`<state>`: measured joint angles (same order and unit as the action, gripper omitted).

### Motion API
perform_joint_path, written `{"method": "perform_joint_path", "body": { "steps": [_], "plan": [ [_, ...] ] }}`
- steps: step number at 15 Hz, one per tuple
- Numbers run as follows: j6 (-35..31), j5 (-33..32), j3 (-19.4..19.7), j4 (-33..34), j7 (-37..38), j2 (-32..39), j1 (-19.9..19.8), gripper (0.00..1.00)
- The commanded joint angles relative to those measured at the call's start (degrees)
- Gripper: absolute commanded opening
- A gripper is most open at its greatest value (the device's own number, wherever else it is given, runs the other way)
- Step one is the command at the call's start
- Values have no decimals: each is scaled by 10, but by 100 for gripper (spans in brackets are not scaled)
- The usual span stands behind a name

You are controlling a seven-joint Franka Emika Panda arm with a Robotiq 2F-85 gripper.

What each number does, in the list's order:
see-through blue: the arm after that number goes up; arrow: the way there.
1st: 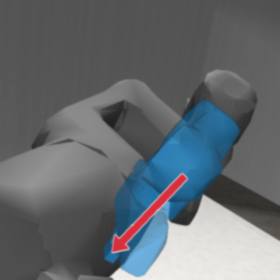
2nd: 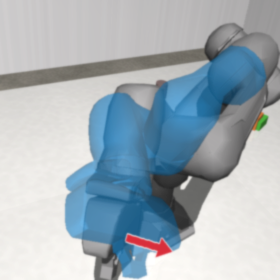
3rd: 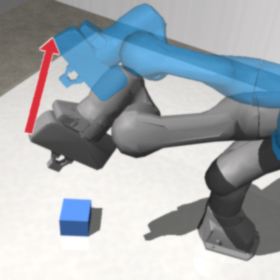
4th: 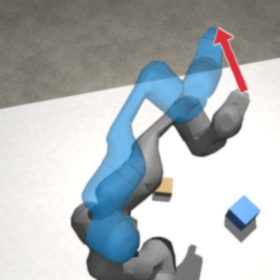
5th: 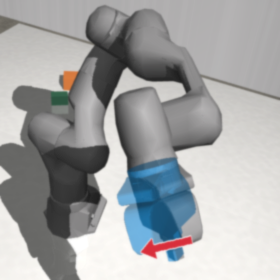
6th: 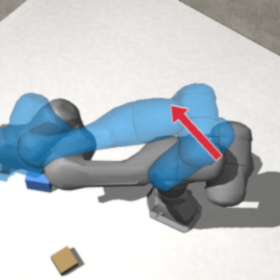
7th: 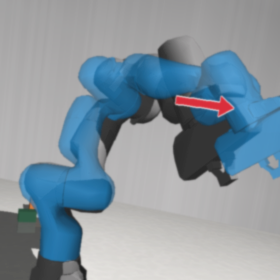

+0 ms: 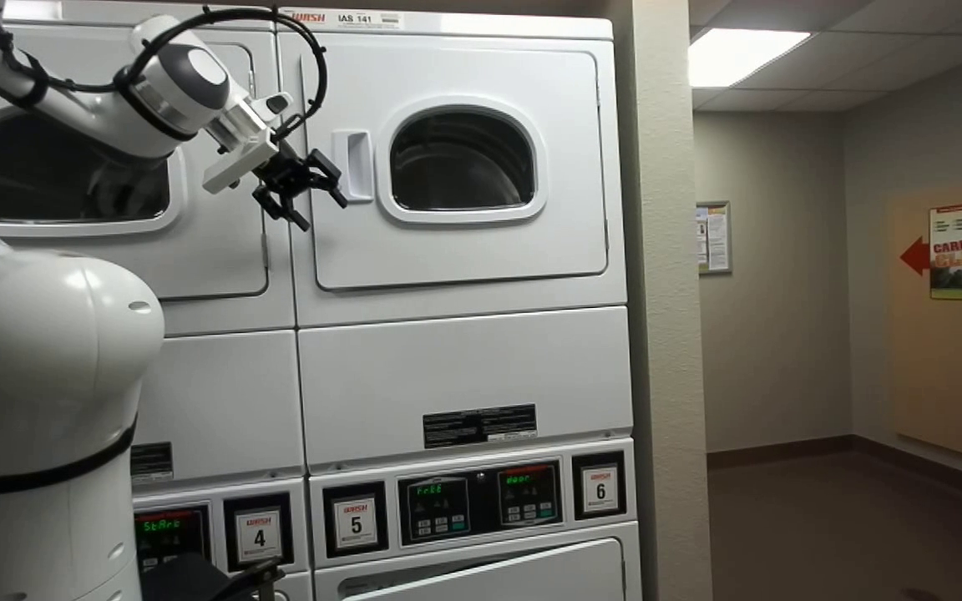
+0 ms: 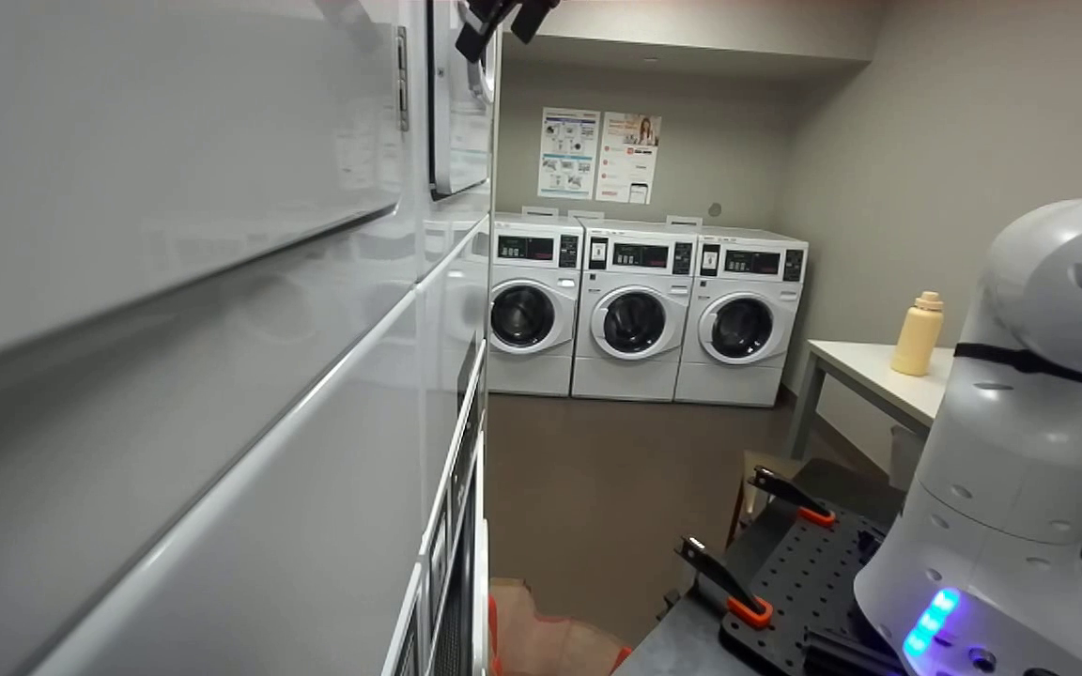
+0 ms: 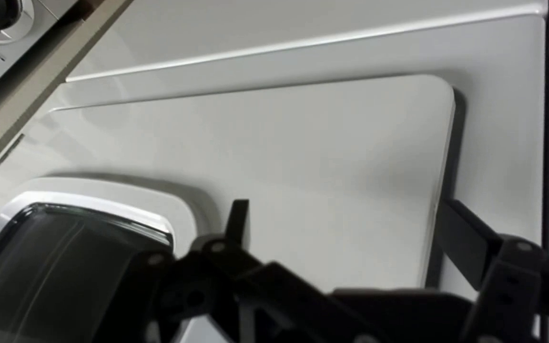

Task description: Open the door of the washing machine on the top right

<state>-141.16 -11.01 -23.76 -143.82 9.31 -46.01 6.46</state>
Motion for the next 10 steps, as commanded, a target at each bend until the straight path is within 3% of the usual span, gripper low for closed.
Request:
{"method": "perform_joint_path", "body": {
  "steps": [1,10],
  "plan": [
    [-15,-7,-8,27,13,11,4,100],
    [-50,-41,-37,15,30,-13,-25,100]
  ]
}}
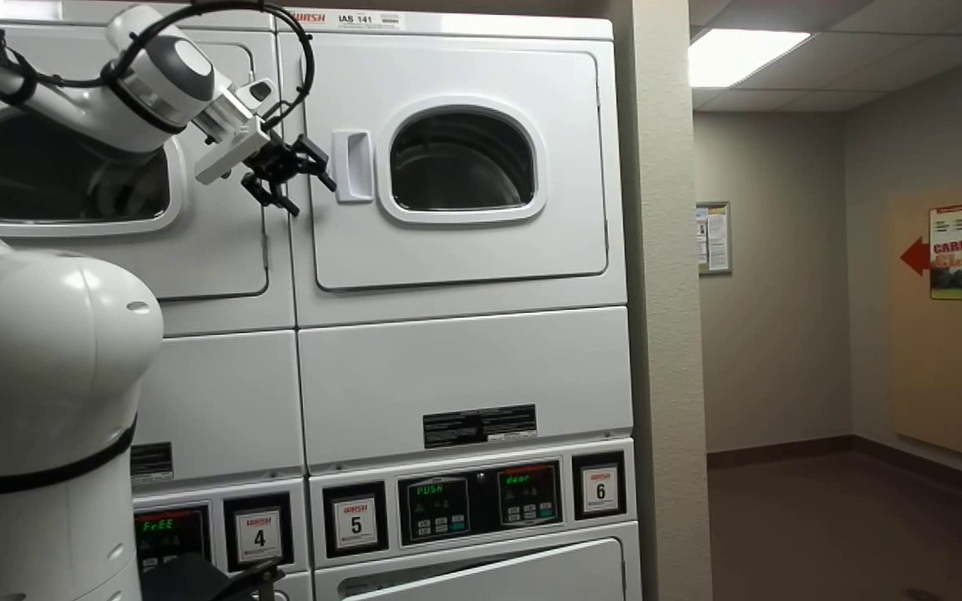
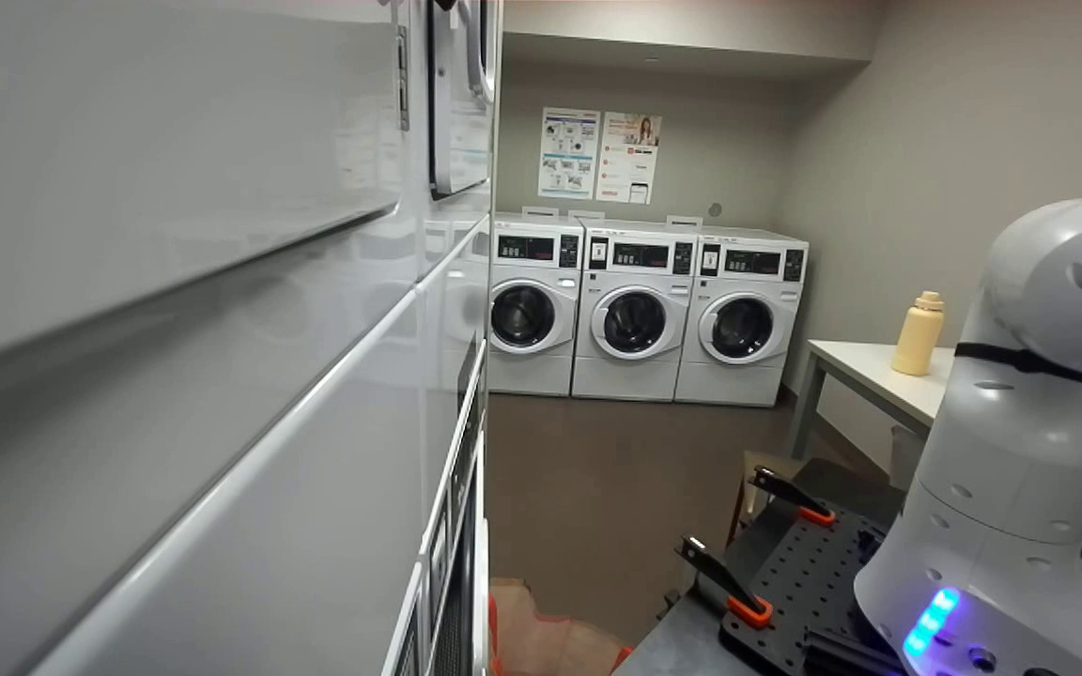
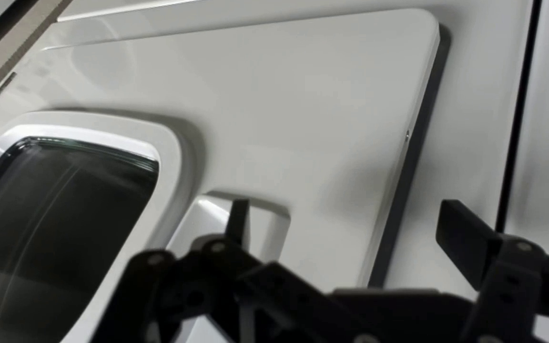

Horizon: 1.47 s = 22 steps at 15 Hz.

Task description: Open the door of the washing machine on the top right

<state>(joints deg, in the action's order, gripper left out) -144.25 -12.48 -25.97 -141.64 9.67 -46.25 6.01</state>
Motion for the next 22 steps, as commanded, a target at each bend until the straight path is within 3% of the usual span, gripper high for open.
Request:
{"method": "perform_joint_path", "body": {
  "steps": [1,22],
  "plan": [
    [-22,-35,-19,-10,33,-14,-28,100],
    [-99,-66,-73,-57,107,-3,-100,100]
  ]
}}
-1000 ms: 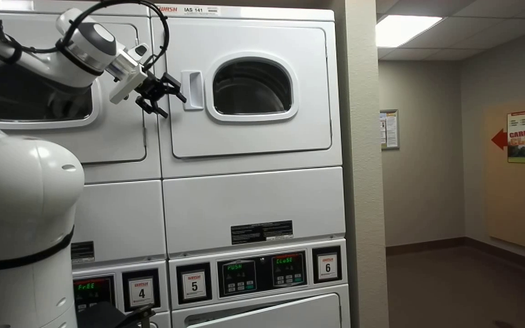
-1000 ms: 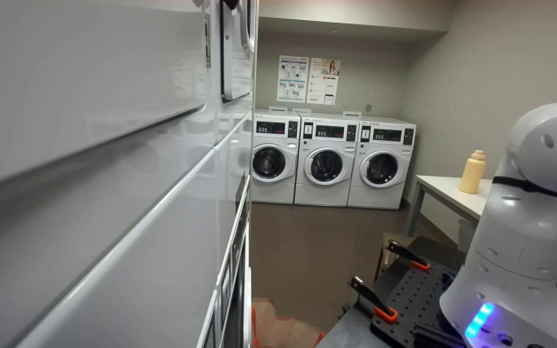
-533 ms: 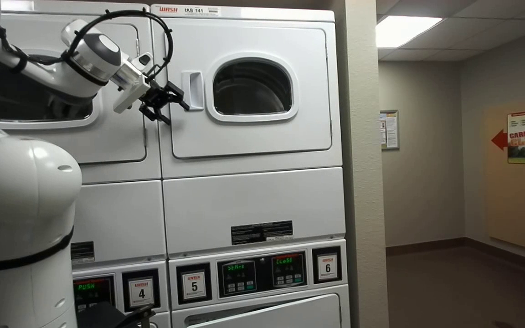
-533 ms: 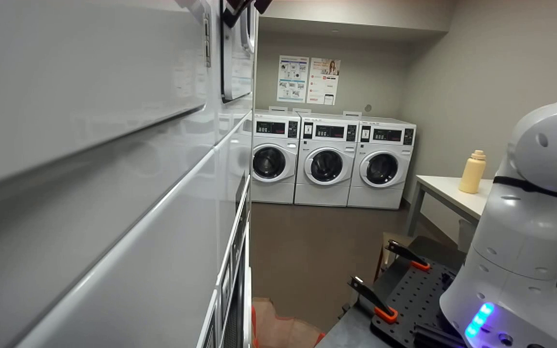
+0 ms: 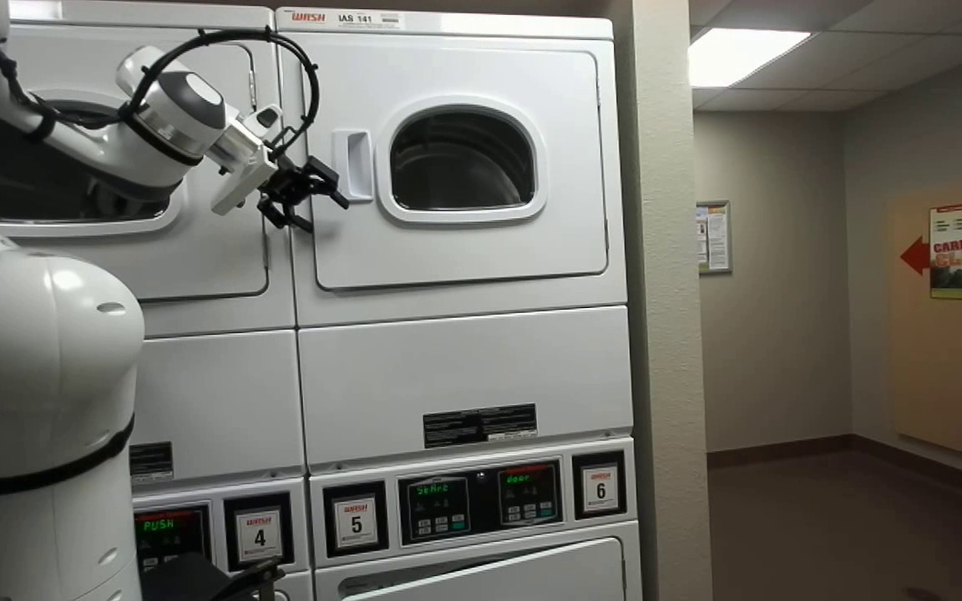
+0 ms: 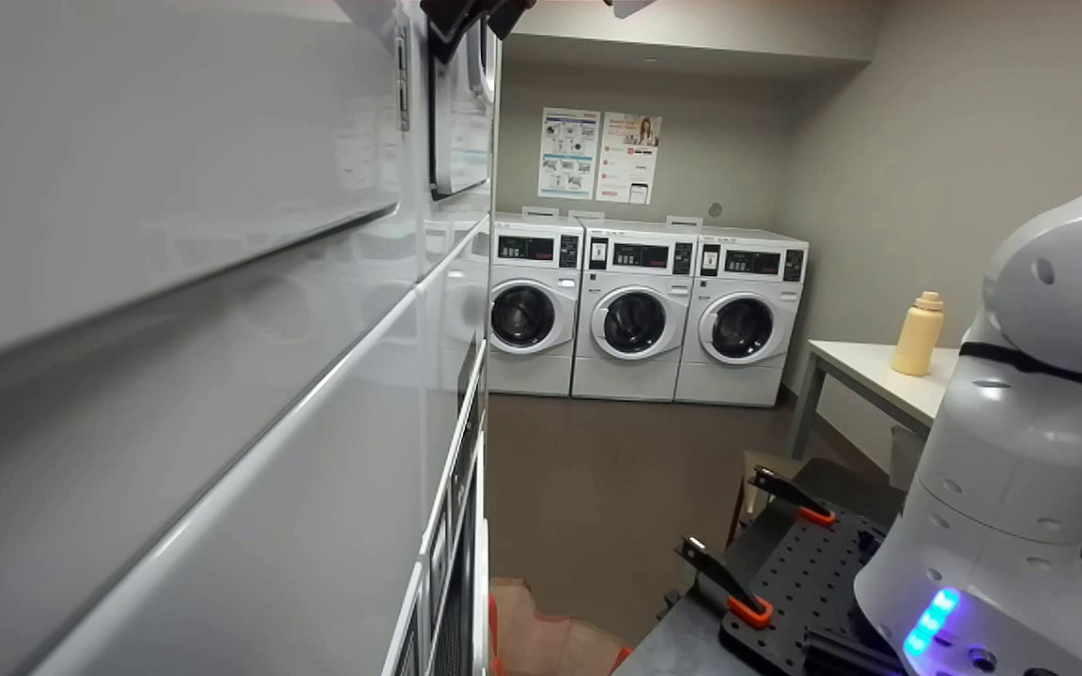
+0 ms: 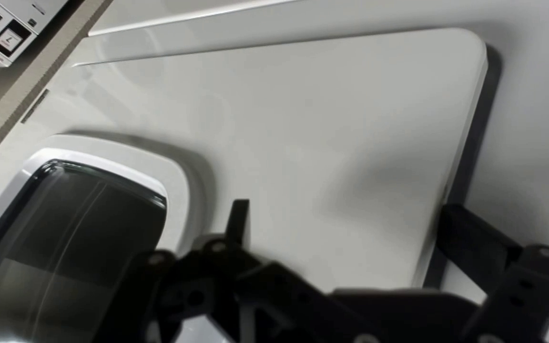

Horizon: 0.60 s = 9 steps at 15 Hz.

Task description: Open the door of the washing machine on the top right

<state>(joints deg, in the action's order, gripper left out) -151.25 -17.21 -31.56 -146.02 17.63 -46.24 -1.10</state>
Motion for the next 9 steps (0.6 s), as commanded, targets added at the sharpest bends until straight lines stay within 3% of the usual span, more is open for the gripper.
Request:
{"method": "perform_joint_path", "body": {
  "steps": [1,9],
  "plan": [
    [-32,-19,-22,-16,31,-7,-36,100],
    [10,-17,-20,-32,21,-63,-57,100]
  ]
}}
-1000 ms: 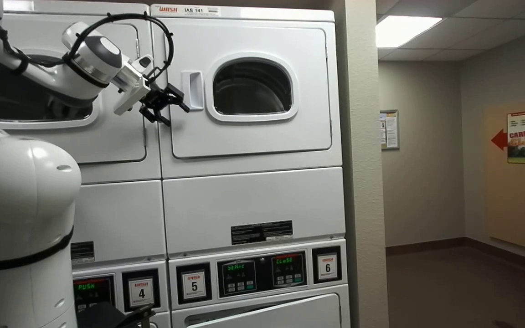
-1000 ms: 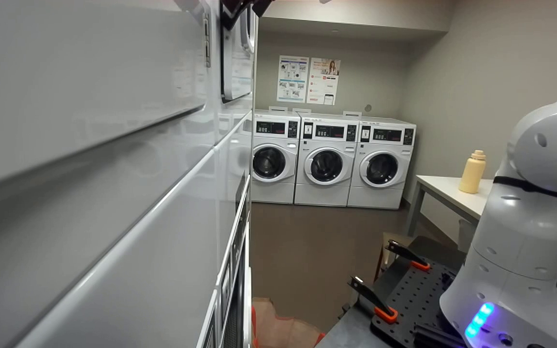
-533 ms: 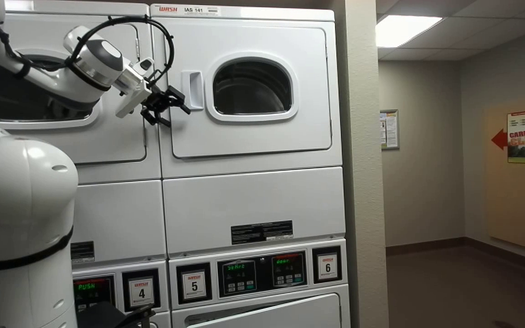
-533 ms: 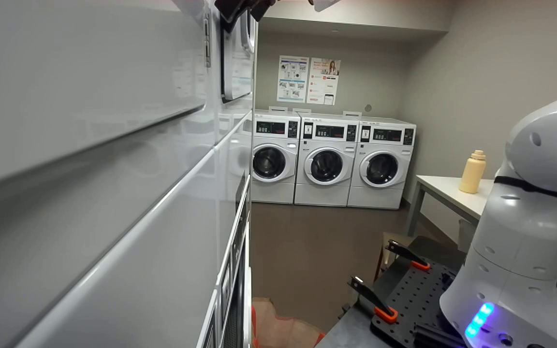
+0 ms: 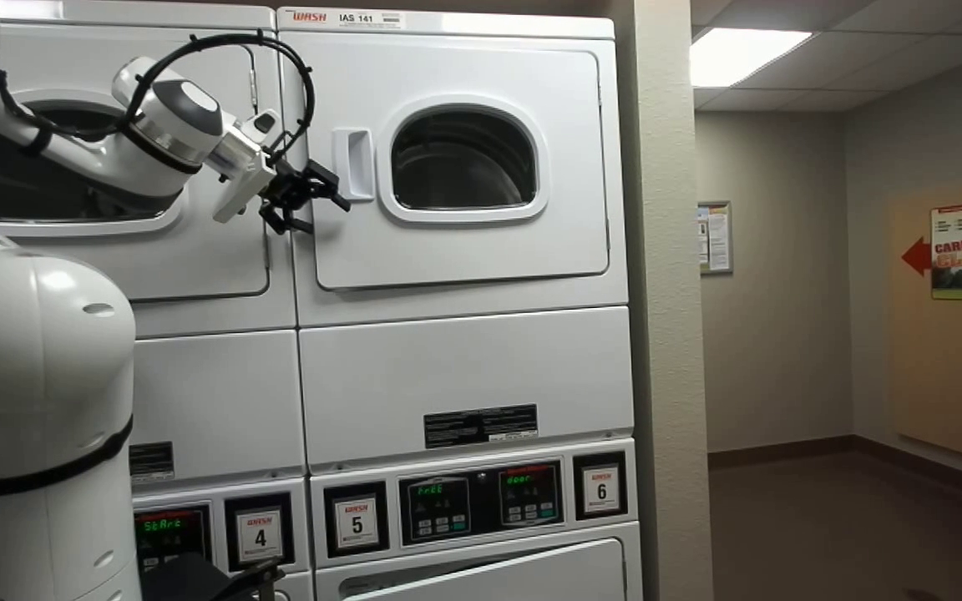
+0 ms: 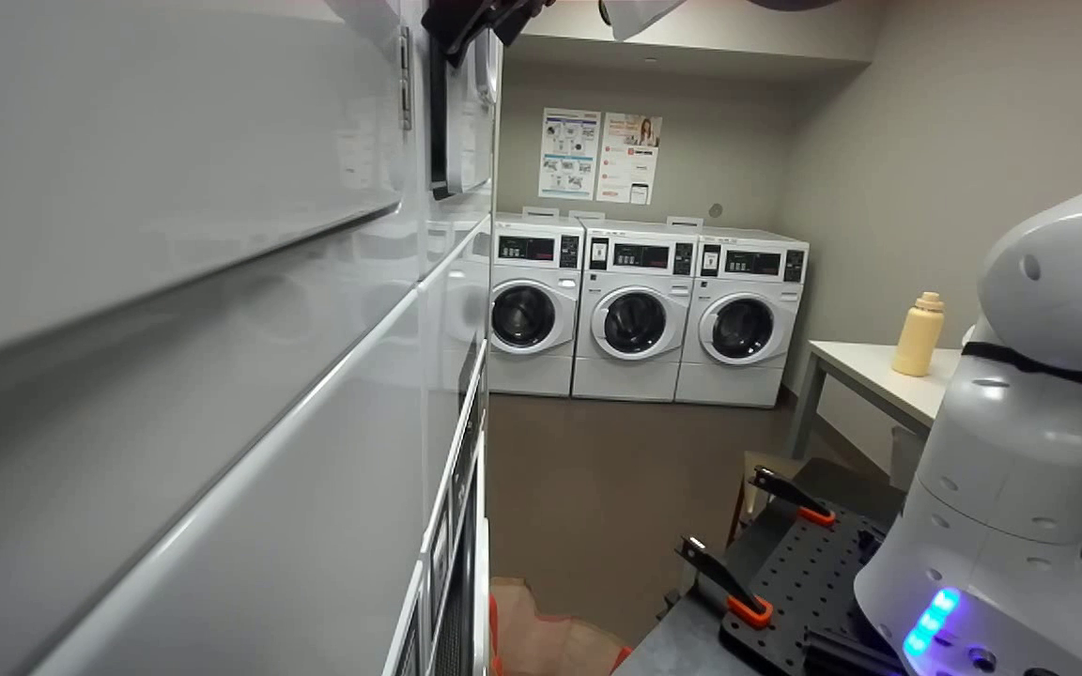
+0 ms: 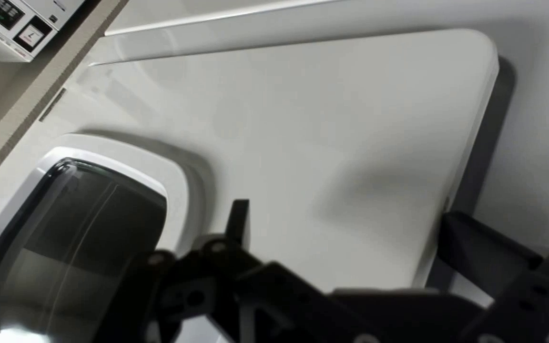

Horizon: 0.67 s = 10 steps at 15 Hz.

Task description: Open the door of the washing machine on the top right

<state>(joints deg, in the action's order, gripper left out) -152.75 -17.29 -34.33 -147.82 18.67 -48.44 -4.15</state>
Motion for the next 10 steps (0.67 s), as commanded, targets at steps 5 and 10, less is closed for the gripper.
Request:
{"method": "perform_joint_path", "body": {
  "steps": [5,10],
  "plan": [
    [148,-10,28,-7,-1,-95,-8,100],
    [325,-34,63,21,-6,-155,4,100]
  ]
}}
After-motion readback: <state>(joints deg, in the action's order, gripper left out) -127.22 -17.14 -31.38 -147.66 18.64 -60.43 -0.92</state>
